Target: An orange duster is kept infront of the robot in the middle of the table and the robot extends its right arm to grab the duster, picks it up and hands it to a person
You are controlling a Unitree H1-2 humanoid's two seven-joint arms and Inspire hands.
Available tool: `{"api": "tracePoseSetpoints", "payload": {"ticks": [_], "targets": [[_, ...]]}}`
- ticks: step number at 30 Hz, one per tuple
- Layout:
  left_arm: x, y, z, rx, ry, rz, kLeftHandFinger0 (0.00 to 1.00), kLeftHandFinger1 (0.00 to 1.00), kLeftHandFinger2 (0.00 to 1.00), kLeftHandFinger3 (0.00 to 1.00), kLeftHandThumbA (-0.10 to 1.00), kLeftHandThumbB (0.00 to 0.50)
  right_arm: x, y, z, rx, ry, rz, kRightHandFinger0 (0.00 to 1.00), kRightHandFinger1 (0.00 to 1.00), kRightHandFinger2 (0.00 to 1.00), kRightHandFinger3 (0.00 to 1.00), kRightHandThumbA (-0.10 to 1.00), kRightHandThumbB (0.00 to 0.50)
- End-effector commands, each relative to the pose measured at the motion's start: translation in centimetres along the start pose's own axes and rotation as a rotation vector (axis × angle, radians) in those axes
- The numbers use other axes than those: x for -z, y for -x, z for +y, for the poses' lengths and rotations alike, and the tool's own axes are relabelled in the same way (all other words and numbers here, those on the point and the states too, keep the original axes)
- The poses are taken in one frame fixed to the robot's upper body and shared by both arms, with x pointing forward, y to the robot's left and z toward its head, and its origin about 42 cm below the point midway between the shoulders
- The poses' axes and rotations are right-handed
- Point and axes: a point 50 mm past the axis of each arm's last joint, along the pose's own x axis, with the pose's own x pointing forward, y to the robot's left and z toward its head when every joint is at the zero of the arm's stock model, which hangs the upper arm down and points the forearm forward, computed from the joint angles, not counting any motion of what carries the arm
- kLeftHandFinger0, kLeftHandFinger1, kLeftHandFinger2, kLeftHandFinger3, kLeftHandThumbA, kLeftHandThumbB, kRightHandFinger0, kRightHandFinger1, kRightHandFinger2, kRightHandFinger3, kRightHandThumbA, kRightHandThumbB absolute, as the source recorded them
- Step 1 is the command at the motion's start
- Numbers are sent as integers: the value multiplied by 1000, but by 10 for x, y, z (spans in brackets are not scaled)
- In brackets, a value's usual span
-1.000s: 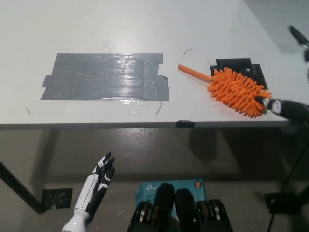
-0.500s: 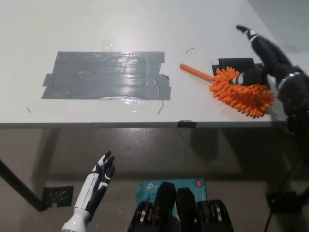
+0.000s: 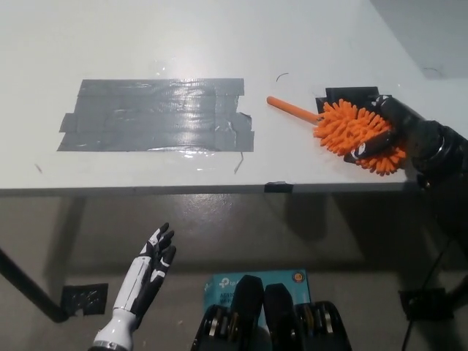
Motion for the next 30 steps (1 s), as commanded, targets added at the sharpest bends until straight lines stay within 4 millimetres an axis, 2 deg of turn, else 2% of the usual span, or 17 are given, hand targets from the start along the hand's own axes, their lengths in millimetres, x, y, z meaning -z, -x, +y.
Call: {"api": "tracePoseSetpoints", "payload": {"ticks": [1,10,12,13,14,15,16,17,18,19,20,21,22,24,27,29,30], "targets": [[-10,-8,6,-3,-21,-45,1000,1000,1000,1000,909,216,-19,-4,-21,47,30,-34,1000,1000,1000,1000,1000,390],[-12,-13,10,-3,-37,-50,1000,1000,1000,1000,915,211,-18,-9,-26,4,99,-17,1000,1000,1000,1000,1000,377],[-12,-12,10,-2,-37,-48,1000,1000,1000,1000,913,210,-17,-11,-24,-46,76,-19,1000,1000,1000,1000,786,361],[-12,-12,10,-2,-34,-48,997,1000,1000,1000,905,206,-18,-13,-19,-56,51,-13,1000,1000,1000,1000,347,352],[-12,-13,11,-3,-31,-50,995,1000,1000,1000,903,206,-19,-14,-16,-51,50,-8,918,1000,1000,1000,243,351],[-13,-15,12,-4,-30,-55,993,1000,1000,1000,897,201,-22,-15,-15,-49,67,-14,971,1000,1000,985,75,310],[-14,-15,11,-1,-26,-56,993,1000,1000,1000,895,199,-21,-15,-8,-52,101,-33,997,1000,937,781,-65,306],[-15,-17,11,0,-25,-58,993,1000,1000,1000,893,197,-21,-15,-7,-53,110,-40,999,957,867,687,-93,297],[-15,-17,11,1,-26,-61,992,1000,1000,1000,891,191,-20,-16,-4,-57,114,-41,757,687,677,572,-99,277],[-16,-18,10,0,-25,-65,993,1000,1000,1000,885,183,-18,-16,0,-58,140,-50,434,504,548,699,-100,233],[-16,-19,10,0,-25,-66,993,1000,1000,1000,885,183,-18,-16,1,-58,150,-54,434,504,548,699,-100,233],[-15,-20,11,0,-28,-68,991,1000,1000,1000,884,177,-14,-17,6,-61,165,-63,607,822,828,628,-100,197],[-16,-20,12,1,-31,-69,991,1000,1000,1000,885,179,-10,-18,10,-63,171,-73,642,797,746,578,-100,183],[-16,-21,12,1,-30,-68,990,1000,1000,1000,891,186,-5,-19,14,-64,163,-77,368,555,563,448,-100,157],[-18,-24,13,3,-21,-70,989,1000,1000,1000,891,184,-1,-19,14,-53,161,-83,315,595,706,561,-100,124],[-19,-26,14,4,-19,-75,988,1000,1000,1000,891,180,1,-19,12,-42,158,-82,358,767,1000,666,-100,123],[-18,-27,14,4,-19,-75,987,1000,1000,1000,892,179,1,-19,13,-39,156,-84,412,863,1000,696,-100,120]]}}
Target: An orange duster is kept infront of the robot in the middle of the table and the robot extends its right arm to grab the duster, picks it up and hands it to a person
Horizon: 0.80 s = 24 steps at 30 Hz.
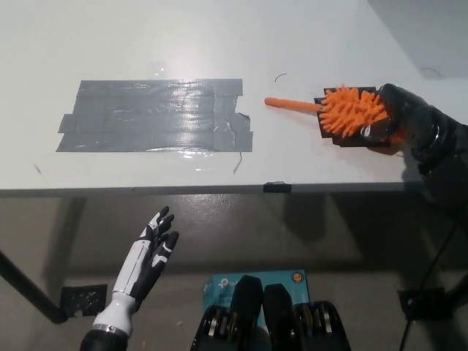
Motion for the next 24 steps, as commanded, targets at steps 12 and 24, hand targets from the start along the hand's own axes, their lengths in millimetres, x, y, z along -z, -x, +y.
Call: {"api": "tracePoseSetpoints", "payload": {"ticks": [12,24], "targets": [[-4,-10,9,1,-3,-29,985,1000,1000,1000,902,140,16,1,6,-23,-213,-128,770,1000,1000,596,-100,174],[-7,-14,11,-1,12,-33,968,1000,1000,1000,910,125,-12,25,-30,-76,-946,-390,21,564,1000,1000,-100,173]]}}
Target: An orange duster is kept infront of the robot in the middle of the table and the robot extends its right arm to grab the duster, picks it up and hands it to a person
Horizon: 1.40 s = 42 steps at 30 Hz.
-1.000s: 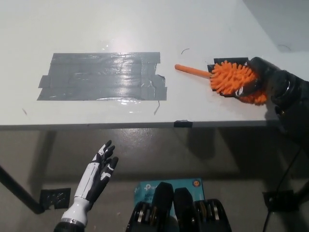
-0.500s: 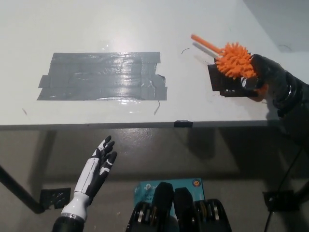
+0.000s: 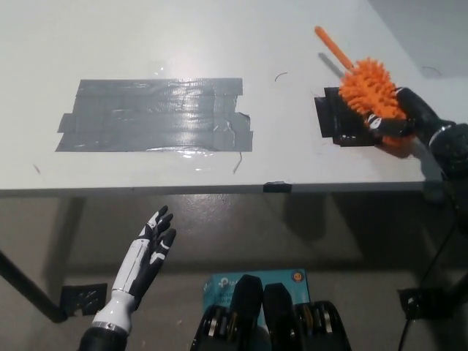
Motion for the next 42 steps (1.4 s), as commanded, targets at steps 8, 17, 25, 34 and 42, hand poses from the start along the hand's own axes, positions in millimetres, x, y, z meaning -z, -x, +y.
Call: {"api": "tracePoseSetpoints", "payload": {"ticks": [8,17,25,34,42], "targets": [[-15,-14,11,-2,-2,-61,949,1000,1000,1000,906,99,-85,20,6,-272,-807,-309,31,559,923,991,-100,190],[-16,-14,11,2,-4,-59,940,1000,1000,1000,911,88,-91,28,47,-414,-952,-361,0,469,833,1000,-100,143],[-18,-16,13,-1,-3,-67,938,1000,1000,1000,906,87,-84,23,74,-476,-1087,-341,0,390,749,957,-100,140],[-18,-16,12,-4,-4,-65,927,1000,1000,1000,909,98,-65,15,100,-517,-1323,-288,0,396,751,931,-100,155],[-17,-16,14,-8,-4,-62,928,1000,1000,1000,906,86,-62,13,99,-491,-1355,-254,0,352,707,859,-100,153]]}}
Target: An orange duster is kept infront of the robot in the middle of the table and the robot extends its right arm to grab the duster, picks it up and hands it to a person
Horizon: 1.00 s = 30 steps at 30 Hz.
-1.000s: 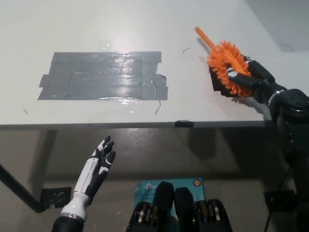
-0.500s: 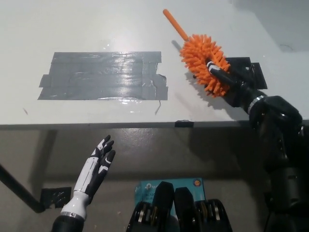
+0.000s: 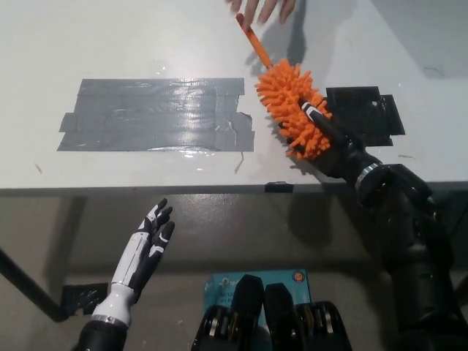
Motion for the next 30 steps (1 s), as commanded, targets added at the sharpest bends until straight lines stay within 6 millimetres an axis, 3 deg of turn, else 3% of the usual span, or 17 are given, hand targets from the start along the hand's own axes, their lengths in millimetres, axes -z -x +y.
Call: {"api": "tracePoseSetpoints", "payload": {"ticks": [1,3,10,13,15,16,17,18,19,21,24,26,30], "targets": [[-11,-8,11,-2,-6,-46,927,1000,1000,1000,906,86,-22,-9,20,-107,-116,-70,0,350,703,859,-100,152],[-12,-8,11,-3,-7,-46,925,1000,1000,1000,903,80,-23,-10,19,-115,-125,-67,0,357,704,906,-100,156],[-12,-9,10,-5,-11,-49,923,1000,1000,1000,901,88,-24,-8,17,-112,-142,-67,0,353,710,893,-100,151],[-13,-9,10,-5,-10,-47,920,1000,1000,1000,901,86,-25,-7,17,-89,-141,-71,0,381,743,901,-100,171],[-13,-9,10,-4,-8,-46,919,1000,1000,1000,899,88,-26,-6,18,-89,-135,-75,25,422,806,997,-100,175],[-13,-9,10,-3,-9,-46,918,1000,1000,1000,903,96,-26,-5,18,-91,-135,-79,185,582,1000,1000,-100,296],[-14,-10,11,-3,-11,-48,918,1000,1000,1000,905,97,-28,-3,19,-107,-131,-86,510,861,1000,1000,-16,327],[-14,-11,11,-3,-12,-49,918,1000,1000,1000,905,97,-28,-2,19,-117,-128,-87,510,861,1000,1000,-16,327],[-13,-10,11,-3,-11,-50,917,1000,1000,1000,905,95,-27,-1,20,-143,-130,-89,973,1000,1000,1000,124,357],[-13,-9,11,-2,-9,-48,917,1000,1000,1000,905,93,-24,4,20,-215,-128,-91,1000,1000,1000,1000,295,440],[-14,-11,11,-3,-10,-51,916,1000,1000,1000,903,92,-25,8,26,-277,-98,-94,1000,1000,1000,1000,374,493],[-14,-11,11,-5,-12,-51,914,1000,1000,1000,901,93,-27,12,28,-300,-62,-91,1000,1000,1000,1000,470,500],[-16,-12,10,-3,-11,-55,913,1000,1000,1000,898,91,-31,23,29,-318,3,-106,1000,1000,1000,1000,555,500]]}}
